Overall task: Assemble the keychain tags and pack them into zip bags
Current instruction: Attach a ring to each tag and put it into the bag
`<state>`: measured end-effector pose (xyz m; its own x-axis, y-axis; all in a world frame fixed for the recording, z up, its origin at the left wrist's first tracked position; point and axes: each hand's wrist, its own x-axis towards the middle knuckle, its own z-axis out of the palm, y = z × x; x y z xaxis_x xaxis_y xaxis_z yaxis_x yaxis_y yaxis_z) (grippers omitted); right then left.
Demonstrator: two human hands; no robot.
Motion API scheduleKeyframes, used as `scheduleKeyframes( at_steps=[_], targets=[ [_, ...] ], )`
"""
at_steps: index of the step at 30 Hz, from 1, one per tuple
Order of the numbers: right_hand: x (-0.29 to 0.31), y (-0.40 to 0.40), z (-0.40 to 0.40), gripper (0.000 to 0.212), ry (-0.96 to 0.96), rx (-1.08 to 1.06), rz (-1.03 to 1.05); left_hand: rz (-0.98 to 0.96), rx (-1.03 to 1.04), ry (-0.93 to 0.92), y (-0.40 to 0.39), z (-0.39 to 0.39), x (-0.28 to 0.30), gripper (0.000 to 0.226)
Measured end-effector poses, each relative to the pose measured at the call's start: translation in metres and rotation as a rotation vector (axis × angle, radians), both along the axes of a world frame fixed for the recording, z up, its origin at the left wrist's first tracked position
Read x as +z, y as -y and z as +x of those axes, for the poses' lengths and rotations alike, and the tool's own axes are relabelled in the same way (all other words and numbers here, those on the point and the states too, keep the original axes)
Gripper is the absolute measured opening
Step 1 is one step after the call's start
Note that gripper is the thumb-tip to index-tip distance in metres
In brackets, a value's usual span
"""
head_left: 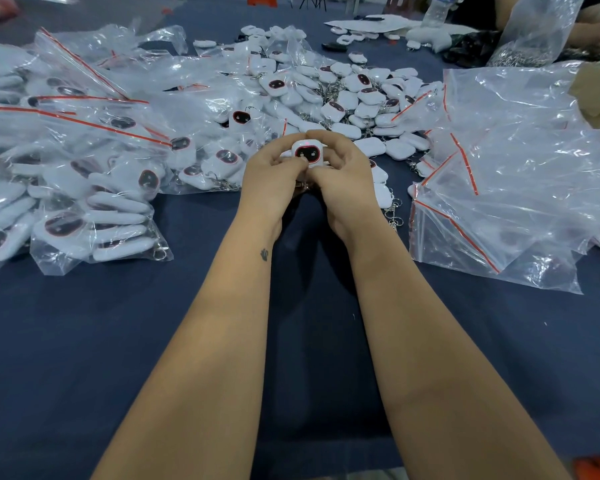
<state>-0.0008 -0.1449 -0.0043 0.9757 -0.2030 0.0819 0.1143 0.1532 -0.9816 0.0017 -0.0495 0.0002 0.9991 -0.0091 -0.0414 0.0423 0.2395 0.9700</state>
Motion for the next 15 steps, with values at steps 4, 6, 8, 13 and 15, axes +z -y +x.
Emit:
scheduleKeyframes(
  at_steps=[4,6,8,13,15],
  targets=[
    [0.0007,-0.0009,-0.0006,0.048,-0.026,0.0,0.025,-0.01,0.007,-0.007,0.0006,-0.0002,0.0023,0.03],
    [0.002,-0.0021,-0.0005,0.047,-0.032,0.004,0.038,-0.015,0.032,-0.019,0.0013,0.0007,0.0019,0.025],
    [0.0036,-0.0031,-0.0003,0.039,-0.04,0.007,0.082,0.01,0.054,-0.027,0.0016,0.0024,-0.0004,0.024],
    [0.0036,-0.0015,-0.0009,0.025,-0.037,-0.009,0.153,0.021,0.041,0.005,0.0017,0.0014,-0.0021,0.021],
    [0.0029,-0.0015,-0.002,0.025,-0.023,-0.017,0.131,0.027,0.035,0.015,0.0016,0.0003,-0.0012,0.022]
  ],
)
